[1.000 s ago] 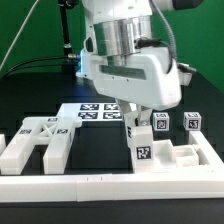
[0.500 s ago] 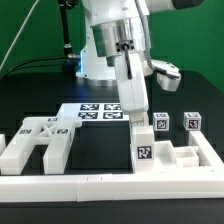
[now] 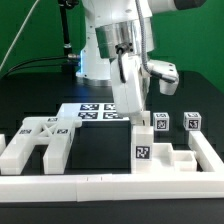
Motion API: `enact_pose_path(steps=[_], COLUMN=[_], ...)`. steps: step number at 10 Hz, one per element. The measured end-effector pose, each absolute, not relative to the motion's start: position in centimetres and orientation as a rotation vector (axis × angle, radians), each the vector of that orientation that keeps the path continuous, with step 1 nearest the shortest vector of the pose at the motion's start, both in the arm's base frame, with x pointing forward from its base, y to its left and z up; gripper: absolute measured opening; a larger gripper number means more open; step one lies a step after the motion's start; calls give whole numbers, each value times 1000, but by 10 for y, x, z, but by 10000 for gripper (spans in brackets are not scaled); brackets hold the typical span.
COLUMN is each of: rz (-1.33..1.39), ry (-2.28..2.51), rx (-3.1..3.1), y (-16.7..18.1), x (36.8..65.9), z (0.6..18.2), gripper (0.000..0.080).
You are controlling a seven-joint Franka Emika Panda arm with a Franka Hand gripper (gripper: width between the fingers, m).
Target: Assemble chair
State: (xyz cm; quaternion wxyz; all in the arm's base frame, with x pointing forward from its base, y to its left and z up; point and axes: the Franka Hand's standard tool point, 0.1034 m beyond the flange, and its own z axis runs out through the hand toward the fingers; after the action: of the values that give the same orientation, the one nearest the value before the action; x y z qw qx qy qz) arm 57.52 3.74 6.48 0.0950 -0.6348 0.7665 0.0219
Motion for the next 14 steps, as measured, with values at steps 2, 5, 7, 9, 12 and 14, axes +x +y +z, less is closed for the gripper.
enact_pose_path(steps=[2, 5, 7, 9, 12, 14], rz=[72, 72, 73, 74, 261, 332], ry=[2238, 2152, 2141, 2139, 2267, 2356], rx=[-1919, -1925, -1949, -1950, -1863, -1803], y=[37, 44, 44, 44, 58, 84], x=[576, 588, 586, 586, 573, 573], z=[70, 120, 114, 114, 111, 97], gripper=[594, 648, 649, 649, 649, 649])
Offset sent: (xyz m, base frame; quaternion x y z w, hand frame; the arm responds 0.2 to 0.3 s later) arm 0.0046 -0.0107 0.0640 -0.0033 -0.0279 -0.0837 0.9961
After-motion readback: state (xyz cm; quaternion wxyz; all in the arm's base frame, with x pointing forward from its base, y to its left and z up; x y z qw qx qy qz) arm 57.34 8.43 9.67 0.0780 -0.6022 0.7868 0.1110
